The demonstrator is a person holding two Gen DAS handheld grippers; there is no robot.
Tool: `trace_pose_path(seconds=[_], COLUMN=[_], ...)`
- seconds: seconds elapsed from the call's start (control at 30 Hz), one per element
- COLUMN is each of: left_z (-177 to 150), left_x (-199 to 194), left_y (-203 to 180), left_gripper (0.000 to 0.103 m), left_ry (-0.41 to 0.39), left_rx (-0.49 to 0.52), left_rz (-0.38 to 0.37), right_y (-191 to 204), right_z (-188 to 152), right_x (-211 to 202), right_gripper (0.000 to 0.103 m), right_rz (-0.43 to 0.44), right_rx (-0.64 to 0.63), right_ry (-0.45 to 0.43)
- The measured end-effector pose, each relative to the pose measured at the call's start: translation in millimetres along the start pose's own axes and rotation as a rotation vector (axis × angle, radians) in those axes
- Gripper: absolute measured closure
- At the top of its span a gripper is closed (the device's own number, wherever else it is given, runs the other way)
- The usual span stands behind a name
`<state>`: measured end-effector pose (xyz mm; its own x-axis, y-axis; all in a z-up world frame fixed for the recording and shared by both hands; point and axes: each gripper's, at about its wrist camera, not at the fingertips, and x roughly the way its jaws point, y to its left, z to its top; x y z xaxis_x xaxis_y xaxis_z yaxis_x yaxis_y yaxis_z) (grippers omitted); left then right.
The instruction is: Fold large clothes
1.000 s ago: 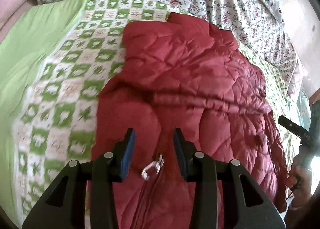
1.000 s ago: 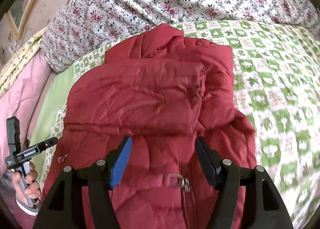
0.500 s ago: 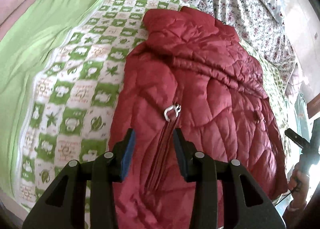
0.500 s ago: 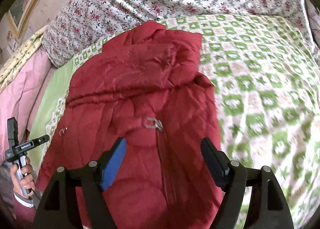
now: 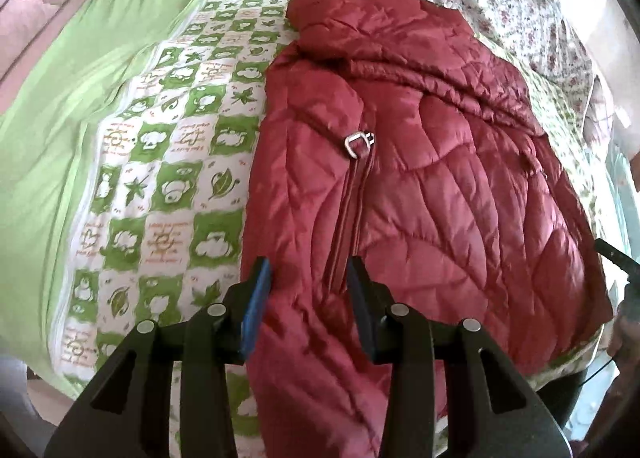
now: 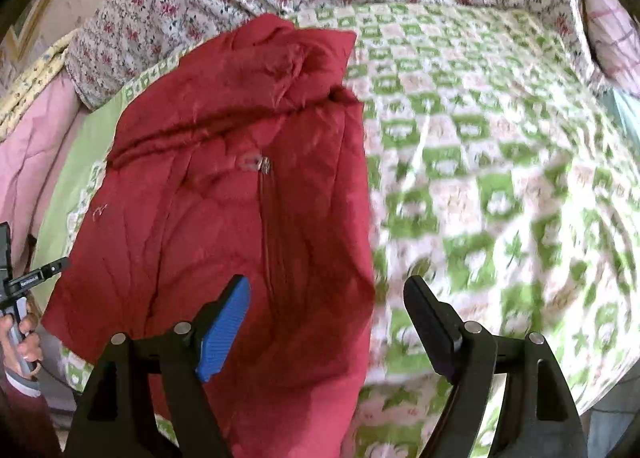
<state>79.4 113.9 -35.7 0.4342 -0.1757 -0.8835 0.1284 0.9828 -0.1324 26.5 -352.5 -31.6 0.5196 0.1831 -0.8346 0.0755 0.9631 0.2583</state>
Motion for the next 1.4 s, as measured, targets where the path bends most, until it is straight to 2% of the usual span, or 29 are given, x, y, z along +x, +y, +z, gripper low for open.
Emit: trace_pose_path(seconds=[0.3, 0.37, 0.43, 0.47, 0.7, 0.87, 0.97, 1.07, 1.2, 1.27, 1.4], left_z=[-30, -37, -44, -46, -54, -55, -59, -63, -61, -60, -63], left_x=[1, 2, 1, 0, -3, -1, 0, 0, 1, 1, -3], left_y=[16, 22, 28, 30, 31, 26, 22, 28, 23, 22, 18], left_gripper=[0.063, 0.063, 0.062, 0.060, 0.060, 0.060, 0.060, 0.060, 0.060, 0.070, 0.082], left_ry=[0.034, 0.042, 0.043, 0.041, 0.044, 0.065, 0.068, 0.072, 0.085, 0.086, 0.055], left_rx=[-0.011, -0.026, -0.041, -0.046, -0.045, -0.025, -0.004, -0.021, 0.007, 0.024, 0.037], left_rz=[0.004, -0.014, -0.044, -0.056, -0.131, -0.184, -0.167, -0.193, -0.192, -0.203, -0.219], right_y=[10, 7, 2, 1, -6, 3, 1, 1, 4, 6, 4], right_z=[-34, -40, -45, -48, -54, -58, -60, -62, -63, -64, -67], right_x=[4, 0, -5, -6, -7, -1, -2, -4, -3, -2, -5], right_gripper=[0.025, 0.043, 0.051, 0.052, 0.049, 0.047, 0.047, 0.047, 0.045, 0.045, 0.049], right_rz=[-0.008, -0.007, 0.030, 0.042, 0.142, 0.157, 0.166, 0.172, 0.179, 0.177, 0.196], right_rx=[-0.070, -0.072, -0.056, -0.048, 0.025, 0.017, 0.022, 0.019, 0.012, 0.000, 0.002], right_ry=[0.072, 0.082, 0.093, 0.094, 0.092, 0.098, 0.097, 0.096, 0.095, 0.097, 0.090])
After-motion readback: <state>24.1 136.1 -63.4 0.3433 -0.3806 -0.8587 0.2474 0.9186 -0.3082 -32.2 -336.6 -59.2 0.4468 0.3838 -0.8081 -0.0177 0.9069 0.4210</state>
